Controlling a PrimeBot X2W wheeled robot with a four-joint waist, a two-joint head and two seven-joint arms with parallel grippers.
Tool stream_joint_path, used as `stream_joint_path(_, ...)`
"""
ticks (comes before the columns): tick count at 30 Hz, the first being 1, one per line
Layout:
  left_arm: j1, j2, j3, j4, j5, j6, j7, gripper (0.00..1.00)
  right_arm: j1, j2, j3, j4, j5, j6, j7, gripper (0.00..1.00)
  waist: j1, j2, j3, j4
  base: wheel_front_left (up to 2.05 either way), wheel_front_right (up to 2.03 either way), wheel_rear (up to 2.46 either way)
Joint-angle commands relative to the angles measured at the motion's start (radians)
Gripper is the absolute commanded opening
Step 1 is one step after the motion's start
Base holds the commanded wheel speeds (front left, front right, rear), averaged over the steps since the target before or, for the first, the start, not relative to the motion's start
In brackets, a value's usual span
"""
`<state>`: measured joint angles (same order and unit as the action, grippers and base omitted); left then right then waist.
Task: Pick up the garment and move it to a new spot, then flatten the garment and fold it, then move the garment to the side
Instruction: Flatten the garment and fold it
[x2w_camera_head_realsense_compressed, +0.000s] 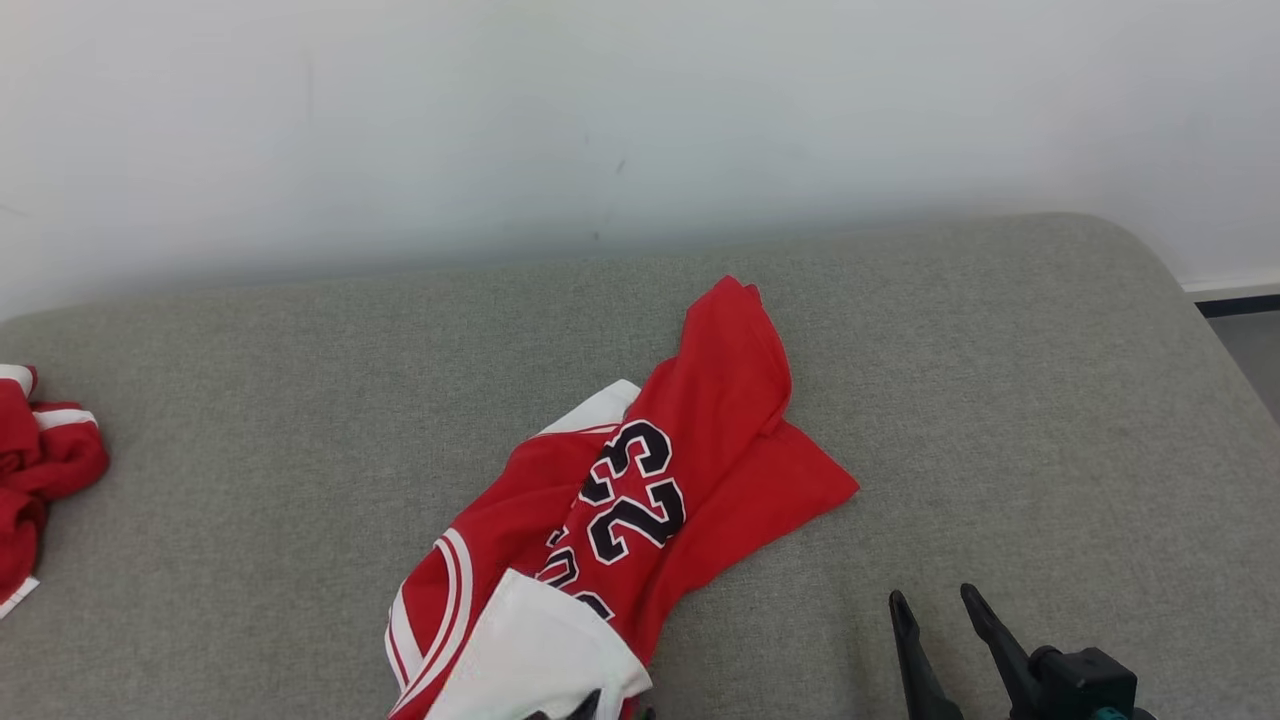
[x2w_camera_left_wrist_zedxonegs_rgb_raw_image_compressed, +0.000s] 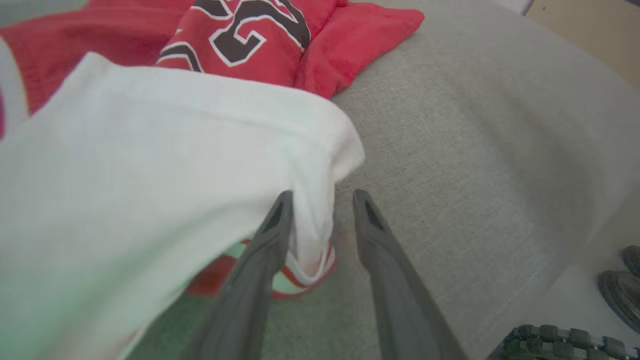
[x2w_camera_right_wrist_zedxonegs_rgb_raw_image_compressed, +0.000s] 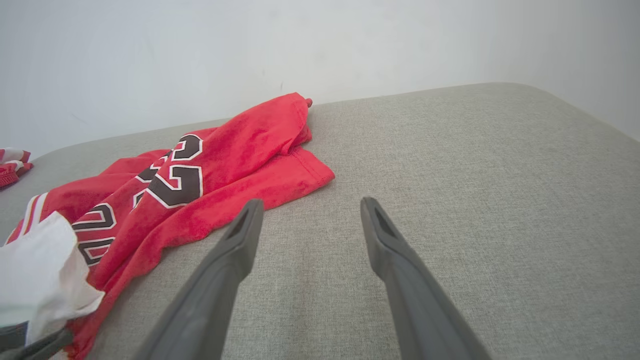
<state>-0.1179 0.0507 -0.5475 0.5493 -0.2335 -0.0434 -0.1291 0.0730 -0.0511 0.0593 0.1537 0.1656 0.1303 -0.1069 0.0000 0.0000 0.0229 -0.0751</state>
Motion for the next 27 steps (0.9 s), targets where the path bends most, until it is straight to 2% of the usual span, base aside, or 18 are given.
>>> stream_joint_path(1,0.014,0.000,-0.003,-0.023,-0.019,0.005,0.004,1.00,0.003,0.001,0.002,-0.002,-0.005,0.001,0.000,1.00,0.0000,0.0000,-0.002,0.003,0.00,0.00,0.00)
stream_joint_path(5,0.037,-0.001,0.021,-0.136,-0.120,-0.013,0.026,1.00,0.011,0.001,0.003,-0.006,-0.008,0.001,0.006,1.00,0.0000,0.0000,-0.004,0.000,0.00,0.00,0.00)
stream_joint_path(9,0.078,0.020,0.065,-0.325,-0.217,-0.027,0.106,1.00,0.014,0.001,-0.006,-0.008,-0.009,0.001,0.004,1.00,0.0000,0.0000,-0.003,-0.008,0.00,0.00,0.00)
stream_joint_path(12,0.089,0.081,0.105,-0.475,-0.225,0.006,0.183,1.00,0.015,0.001,-0.007,-0.011,-0.008,0.001,0.003,1.00,0.0000,0.0000,0.001,-0.014,0.00,0.00,0.00)
stream_joint_path(14,0.074,0.124,0.135,-0.529,-0.215,0.032,0.237,1.00,0.013,0.001,-0.010,-0.014,-0.007,0.001,0.002,1.00,0.0000,0.0000,0.008,-0.015,0.00,0.00,0.00)
stream_joint_path(17,0.030,0.197,0.155,-0.511,-0.187,0.061,0.348,1.00,0.006,0.002,-0.005,-0.016,-0.004,0.001,0.003,1.00,0.0000,0.0000,0.021,-0.018,0.00,0.00,0.00)
stream_joint_path(20,0.000,0.228,0.156,-0.472,-0.182,0.067,0.430,1.00,-0.009,0.001,0.009,-0.016,-0.001,0.001,0.003,1.00,0.0000,0.0000,0.037,-0.032,0.00,0.00,0.00)
stream_joint_path(23,0.009,0.240,0.171,-0.480,-0.203,0.073,0.448,1.00,-0.006,0.001,-0.008,-0.014,-0.007,0.001,-0.003,1.00,0.0000,0.0000,0.055,-0.037,0.00,0.00,0.00)
stream_joint_path(27,0.060,0.255,0.198,-0.516,-0.210,0.109,0.437,1.00,-0.003,0.001,-0.028,-0.013,-0.012,0.001,-0.005,1.00,0.0000,0.0000,0.060,-0.023,0.00,0.00,0.00)
